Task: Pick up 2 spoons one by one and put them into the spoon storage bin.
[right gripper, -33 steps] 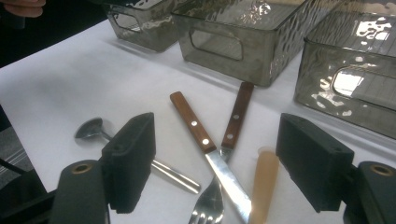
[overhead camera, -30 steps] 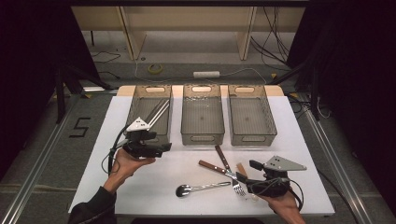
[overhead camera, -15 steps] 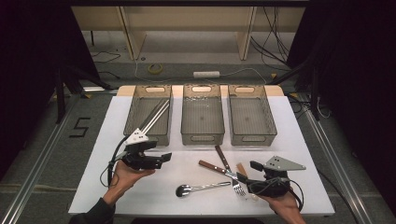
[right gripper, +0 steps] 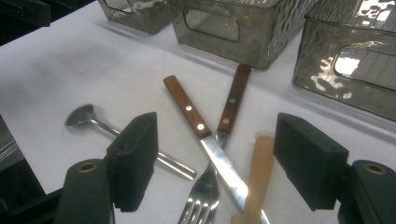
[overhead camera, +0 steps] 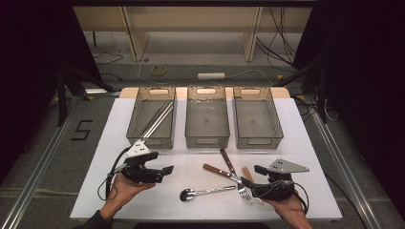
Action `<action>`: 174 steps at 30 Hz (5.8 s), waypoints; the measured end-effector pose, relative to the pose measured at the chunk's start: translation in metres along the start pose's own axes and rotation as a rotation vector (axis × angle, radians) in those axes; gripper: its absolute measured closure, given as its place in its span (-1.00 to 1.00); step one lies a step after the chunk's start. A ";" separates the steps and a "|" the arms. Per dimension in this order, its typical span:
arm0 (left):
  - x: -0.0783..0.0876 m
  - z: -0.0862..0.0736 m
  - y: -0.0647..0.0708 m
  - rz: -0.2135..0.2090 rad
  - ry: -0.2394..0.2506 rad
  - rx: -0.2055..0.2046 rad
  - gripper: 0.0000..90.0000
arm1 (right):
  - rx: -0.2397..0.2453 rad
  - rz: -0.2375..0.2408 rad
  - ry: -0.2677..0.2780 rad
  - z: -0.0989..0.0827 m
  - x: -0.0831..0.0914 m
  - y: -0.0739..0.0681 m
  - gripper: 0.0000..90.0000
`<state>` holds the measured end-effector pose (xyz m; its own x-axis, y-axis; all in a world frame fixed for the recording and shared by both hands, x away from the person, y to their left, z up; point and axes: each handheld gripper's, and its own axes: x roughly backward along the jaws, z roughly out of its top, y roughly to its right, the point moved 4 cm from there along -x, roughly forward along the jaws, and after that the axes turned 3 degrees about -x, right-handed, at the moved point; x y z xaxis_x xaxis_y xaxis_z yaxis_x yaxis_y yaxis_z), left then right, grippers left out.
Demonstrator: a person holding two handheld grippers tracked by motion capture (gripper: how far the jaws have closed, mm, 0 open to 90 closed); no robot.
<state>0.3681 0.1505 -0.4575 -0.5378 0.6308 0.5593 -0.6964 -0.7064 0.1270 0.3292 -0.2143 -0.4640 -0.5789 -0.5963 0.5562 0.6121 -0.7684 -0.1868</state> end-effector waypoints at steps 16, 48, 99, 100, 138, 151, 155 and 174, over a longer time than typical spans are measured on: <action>0.008 -0.007 0.008 0.009 -0.005 -0.018 -0.58 | 0.000 -0.105 -0.171 -0.007 -0.008 0.016 -0.06; 0.011 -0.007 0.013 0.005 0.014 -0.031 -0.58 | -0.059 -0.122 -0.385 -0.013 -0.040 0.032 0.61; 0.010 -0.006 0.014 -0.003 0.036 -0.024 -0.58 | -0.021 -0.061 -0.129 0.106 -0.053 0.026 0.72; 0.011 -0.006 0.014 -0.005 0.039 -0.020 -0.58 | -0.019 -0.060 -0.124 0.111 -0.055 0.025 0.72; 0.011 -0.004 0.019 -0.029 0.058 -0.026 -0.58 | -0.064 -0.109 -0.109 0.190 -0.158 0.030 0.71; 0.010 -0.004 0.021 -0.036 0.058 -0.033 -0.58 | -0.102 -0.149 -0.120 0.186 -0.172 0.041 0.71; 0.010 -0.004 0.022 -0.036 0.061 -0.034 -0.58 | -0.102 -0.158 -0.129 0.184 -0.176 0.042 0.71; 0.009 -0.004 0.024 -0.039 0.051 -0.046 -0.58 | -0.124 -0.191 -0.152 0.178 -0.189 0.047 0.70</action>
<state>0.3452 0.1405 -0.4530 -0.5322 0.6743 0.5119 -0.7381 -0.6657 0.1094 0.5630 -0.0964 -0.4334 -0.5840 -0.4035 0.7044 0.4234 -0.8918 -0.1597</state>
